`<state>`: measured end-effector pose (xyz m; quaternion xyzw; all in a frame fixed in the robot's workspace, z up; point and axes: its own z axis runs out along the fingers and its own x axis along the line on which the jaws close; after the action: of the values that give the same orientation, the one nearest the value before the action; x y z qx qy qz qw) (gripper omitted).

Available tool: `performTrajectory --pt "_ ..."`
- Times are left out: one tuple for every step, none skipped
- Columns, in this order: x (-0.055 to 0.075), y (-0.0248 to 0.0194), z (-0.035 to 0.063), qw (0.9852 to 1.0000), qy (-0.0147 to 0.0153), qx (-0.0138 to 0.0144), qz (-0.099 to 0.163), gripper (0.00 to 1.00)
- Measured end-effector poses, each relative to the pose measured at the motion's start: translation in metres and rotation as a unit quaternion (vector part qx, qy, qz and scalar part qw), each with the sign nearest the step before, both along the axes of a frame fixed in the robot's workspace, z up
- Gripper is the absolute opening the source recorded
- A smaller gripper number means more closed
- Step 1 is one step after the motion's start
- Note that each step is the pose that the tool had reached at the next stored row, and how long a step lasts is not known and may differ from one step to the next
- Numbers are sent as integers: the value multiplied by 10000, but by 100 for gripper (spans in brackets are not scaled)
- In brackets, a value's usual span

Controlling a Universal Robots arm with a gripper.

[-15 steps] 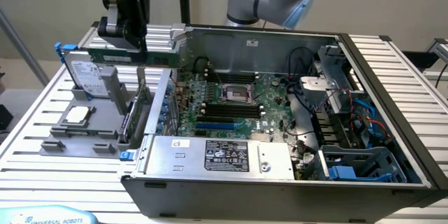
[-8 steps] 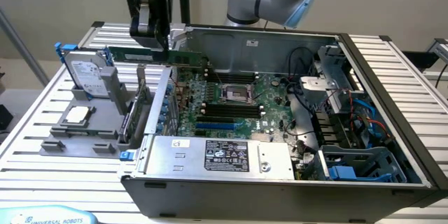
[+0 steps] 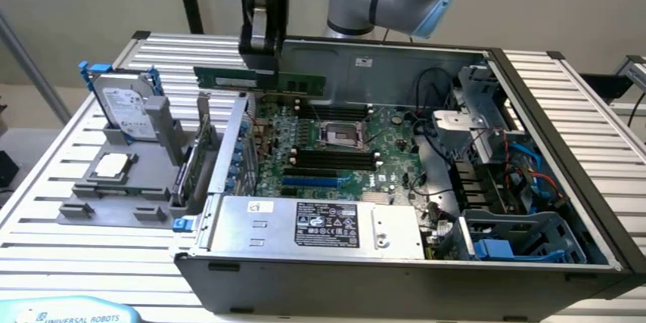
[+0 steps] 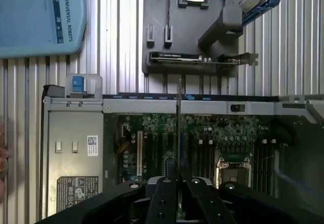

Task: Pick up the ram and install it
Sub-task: 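Pick up the ram and move it above insertion slot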

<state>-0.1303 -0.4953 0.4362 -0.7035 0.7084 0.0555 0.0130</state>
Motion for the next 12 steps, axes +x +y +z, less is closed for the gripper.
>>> performTrajectory --pt "45 0 1 10000 2 0 0 13" --pt "90 1 0 10000 5 0 1 13" --pt "135 2 0 10000 7 0 0 13" --pt "180 5 -2 10000 9 0 0 13" --pt "229 12 -5 10000 11 0 0 13" --pt "274 20 -9 10000 12 1 1 13" --pt "319 30 -14 10000 13 0 0 13" --pt "365 43 -19 10000 14 0 0 13" --pt "410 59 -26 10000 14 0 0 13" --pt "451 79 -36 10000 14 0 1 13" --pt "490 105 -46 10000 14 0 0 13" --pt "523 133 -58 10000 15 0 0 13"
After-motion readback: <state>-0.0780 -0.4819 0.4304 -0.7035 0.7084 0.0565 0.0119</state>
